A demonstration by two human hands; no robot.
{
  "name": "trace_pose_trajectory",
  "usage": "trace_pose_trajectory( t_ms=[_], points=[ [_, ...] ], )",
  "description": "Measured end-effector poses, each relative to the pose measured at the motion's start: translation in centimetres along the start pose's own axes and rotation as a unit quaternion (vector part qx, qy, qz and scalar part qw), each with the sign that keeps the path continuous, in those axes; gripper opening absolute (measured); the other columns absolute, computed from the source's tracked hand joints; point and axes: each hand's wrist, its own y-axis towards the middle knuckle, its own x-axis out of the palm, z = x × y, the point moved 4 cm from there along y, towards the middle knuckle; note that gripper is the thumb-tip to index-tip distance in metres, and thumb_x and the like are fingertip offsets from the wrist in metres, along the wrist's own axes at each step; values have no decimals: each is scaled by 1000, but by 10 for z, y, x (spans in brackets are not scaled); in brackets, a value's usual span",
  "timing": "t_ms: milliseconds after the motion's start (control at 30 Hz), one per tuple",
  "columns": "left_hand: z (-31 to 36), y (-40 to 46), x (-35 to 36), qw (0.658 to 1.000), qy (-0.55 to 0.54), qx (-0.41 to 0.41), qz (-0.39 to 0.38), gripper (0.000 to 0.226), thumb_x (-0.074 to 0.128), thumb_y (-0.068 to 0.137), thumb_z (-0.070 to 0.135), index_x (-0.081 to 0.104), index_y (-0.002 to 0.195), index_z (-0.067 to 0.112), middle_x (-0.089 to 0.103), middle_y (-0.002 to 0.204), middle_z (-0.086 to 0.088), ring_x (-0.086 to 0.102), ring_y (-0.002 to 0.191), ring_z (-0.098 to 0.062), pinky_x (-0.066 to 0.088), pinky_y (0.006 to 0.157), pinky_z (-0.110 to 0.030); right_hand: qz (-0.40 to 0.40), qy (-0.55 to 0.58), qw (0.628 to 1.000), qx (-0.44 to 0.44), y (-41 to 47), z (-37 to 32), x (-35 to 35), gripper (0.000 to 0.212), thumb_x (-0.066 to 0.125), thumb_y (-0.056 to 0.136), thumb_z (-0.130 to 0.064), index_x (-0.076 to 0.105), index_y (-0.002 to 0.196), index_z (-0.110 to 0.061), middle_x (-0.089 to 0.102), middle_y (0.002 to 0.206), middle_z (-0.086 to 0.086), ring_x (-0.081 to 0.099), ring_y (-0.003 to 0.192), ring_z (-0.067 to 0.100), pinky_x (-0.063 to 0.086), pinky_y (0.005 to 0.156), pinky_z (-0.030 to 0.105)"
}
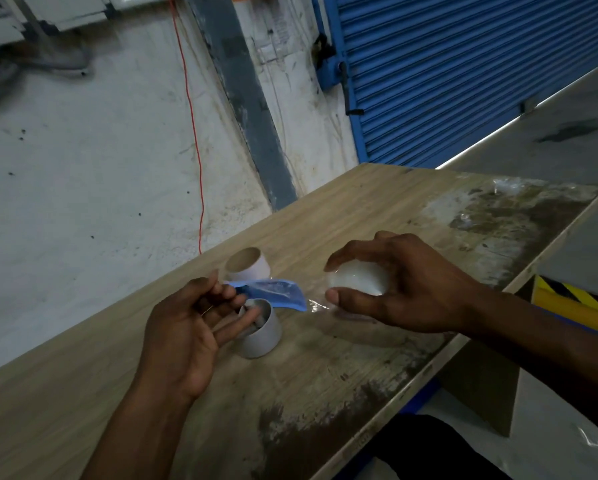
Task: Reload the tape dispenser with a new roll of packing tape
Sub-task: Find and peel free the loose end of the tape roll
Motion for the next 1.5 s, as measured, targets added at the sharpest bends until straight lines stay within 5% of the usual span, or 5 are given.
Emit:
trace_pose_trajectory(
  t_ms=[233, 500, 733, 1267, 1500],
  points=[
    [26, -18, -12, 949, 310, 50, -36, 17, 76, 79, 29, 79, 78, 12, 77, 87, -17, 69, 74, -27, 56, 92, -65, 1, -4, 1000, -20, -1, -4, -13, 37, 74, 82, -59, 70, 114, -41, 72, 101, -22, 60, 89, 1, 52, 74, 33],
    [67, -22, 42, 886, 381, 234, -124, 24, 56, 101, 15, 79, 105, 20, 81, 102, 4, 75, 102, -13, 55, 94, -37, 0, -22, 999, -38, -4, -10, -19, 39, 73, 81, -60, 71, 114, -41, 71, 99, -25, 57, 91, 0, 45, 73, 21],
    [91, -16, 32, 931, 239, 277, 4, 19, 61, 100, 26, 75, 108, 16, 75, 82, -2, 70, 78, -26, 60, 90, -56, 19, -24, 999, -41, -10, -3, -28, 36, 71, 81, -60, 72, 111, -40, 71, 98, -26, 57, 88, 3, 49, 73, 29],
    [0, -37, 102, 801, 545, 200, -148, 49, 91, 56, 54, 76, 100, 39, 72, 89, 26, 68, 77, 6, 61, 72, -25, 7, -59, 996, -64, -10, -6, -15, 21, 68, 86, -42, 76, 105, -40, 71, 81, -22, 50, 76, 4, 45, 63, 32],
    [-1, -33, 105, 757, 568, 293, -136, 7, 80, 88, 26, 83, 89, 32, 74, 74, 23, 66, 72, 9, 45, 66, -1, 19, -55, 996, -73, -8, -5, -22, 30, 61, 87, -59, 78, 99, -37, 67, 79, -30, 51, 74, 3, 32, 62, 19]
  ],
)
